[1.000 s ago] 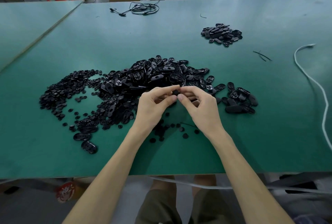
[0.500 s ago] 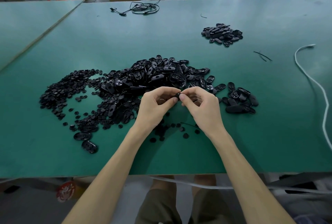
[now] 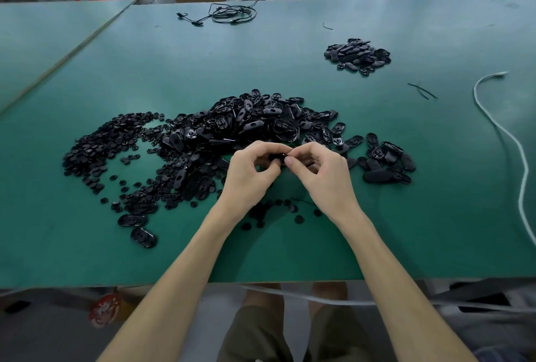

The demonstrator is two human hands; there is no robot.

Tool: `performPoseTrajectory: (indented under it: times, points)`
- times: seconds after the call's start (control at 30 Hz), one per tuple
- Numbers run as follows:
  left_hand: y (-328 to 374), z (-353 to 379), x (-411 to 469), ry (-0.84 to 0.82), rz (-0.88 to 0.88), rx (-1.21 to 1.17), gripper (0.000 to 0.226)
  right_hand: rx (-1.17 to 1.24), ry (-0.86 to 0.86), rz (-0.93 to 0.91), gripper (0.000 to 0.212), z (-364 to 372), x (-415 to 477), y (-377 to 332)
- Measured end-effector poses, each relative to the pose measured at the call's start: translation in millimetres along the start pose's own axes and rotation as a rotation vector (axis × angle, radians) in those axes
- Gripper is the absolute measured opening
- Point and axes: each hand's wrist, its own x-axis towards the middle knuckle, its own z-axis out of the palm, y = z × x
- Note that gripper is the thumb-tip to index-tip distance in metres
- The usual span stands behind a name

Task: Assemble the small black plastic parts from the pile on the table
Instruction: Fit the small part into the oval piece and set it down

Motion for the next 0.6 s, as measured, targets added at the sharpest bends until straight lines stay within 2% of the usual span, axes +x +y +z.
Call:
performPoseTrajectory:
  times: [0.27,0.47,0.6]
  points:
    - [-0.5,1.5,-1.2,0.003,0.008,-0.008,0.040,-0.001,-0.009,-0.002,0.011,0.0,-0.9,1.8]
    - [-2.9,-0.3,1.0,0.015,-0.042,-0.067,0.027,0.035,0.017,-0.004,0.008,-1.5,-0.3,0.9]
    - [-3.4,-0.4,1.8,0.028,-0.058,-0.051,0.027,0.016,0.003,-0.014,0.007,-0.4,-1.4,0.2]
